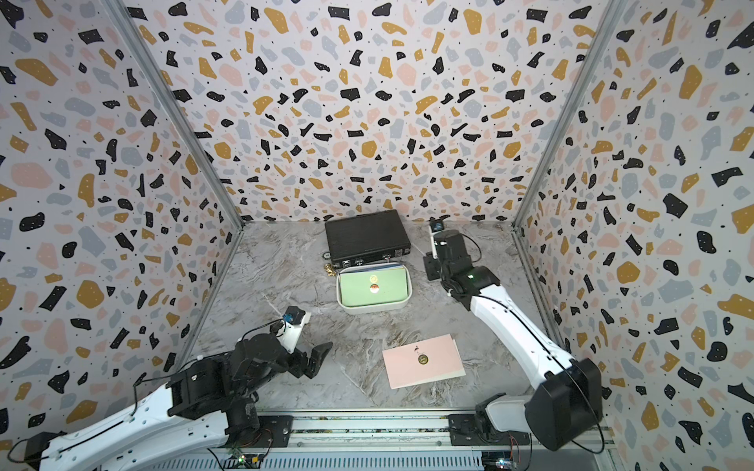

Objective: Put the sealed envelopes into the storage box
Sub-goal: Place the envelope in the storage box, then pick up the envelope from the center of the board.

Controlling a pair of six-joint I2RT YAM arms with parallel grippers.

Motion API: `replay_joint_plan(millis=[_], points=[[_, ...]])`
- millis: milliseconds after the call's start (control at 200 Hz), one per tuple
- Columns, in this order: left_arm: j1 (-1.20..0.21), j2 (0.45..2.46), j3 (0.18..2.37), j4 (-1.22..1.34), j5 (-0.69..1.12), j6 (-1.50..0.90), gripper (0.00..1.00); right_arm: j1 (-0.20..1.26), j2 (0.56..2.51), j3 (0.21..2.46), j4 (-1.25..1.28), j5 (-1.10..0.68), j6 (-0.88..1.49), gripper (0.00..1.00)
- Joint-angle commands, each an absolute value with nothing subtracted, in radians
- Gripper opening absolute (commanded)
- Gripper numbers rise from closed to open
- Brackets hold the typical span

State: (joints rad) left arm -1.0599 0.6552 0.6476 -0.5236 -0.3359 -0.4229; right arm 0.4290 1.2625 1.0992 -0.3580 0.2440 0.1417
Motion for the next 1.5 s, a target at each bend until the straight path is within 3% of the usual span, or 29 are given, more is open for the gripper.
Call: replay_joint_plan(millis=[0, 120, 441, 901, 1497], points=[[-1.050, 0.799, 0.619, -0.394, -0.268, -0.597, 0.99, 0.427, 1.210, 0.959, -0.430, 0.244, 0.321, 0.41], [-1.043, 0.970, 0.602, -0.254, -0.162, -0.684, 1.00, 0.418, 1.151, 0.822, -0.550, 0.328, 0.448, 0.43], [-1.042, 1.329, 0.628, -0.048, 0.027, -0.821, 0.91, 0.413, 1.191, 0.638, -0.579, 0.173, 0.558, 0.46], [-1.043, 1.418, 0.551, 0.059, 0.071, -0.915, 0.89, 0.408, 1.294, 0.613, -0.495, 0.061, 0.541, 0.47], [-1.043, 1.447, 0.530, 0.105, 0.102, -0.949, 0.88, 0.408, 1.247, 0.577, -0.501, -0.159, 0.593, 0.44]])
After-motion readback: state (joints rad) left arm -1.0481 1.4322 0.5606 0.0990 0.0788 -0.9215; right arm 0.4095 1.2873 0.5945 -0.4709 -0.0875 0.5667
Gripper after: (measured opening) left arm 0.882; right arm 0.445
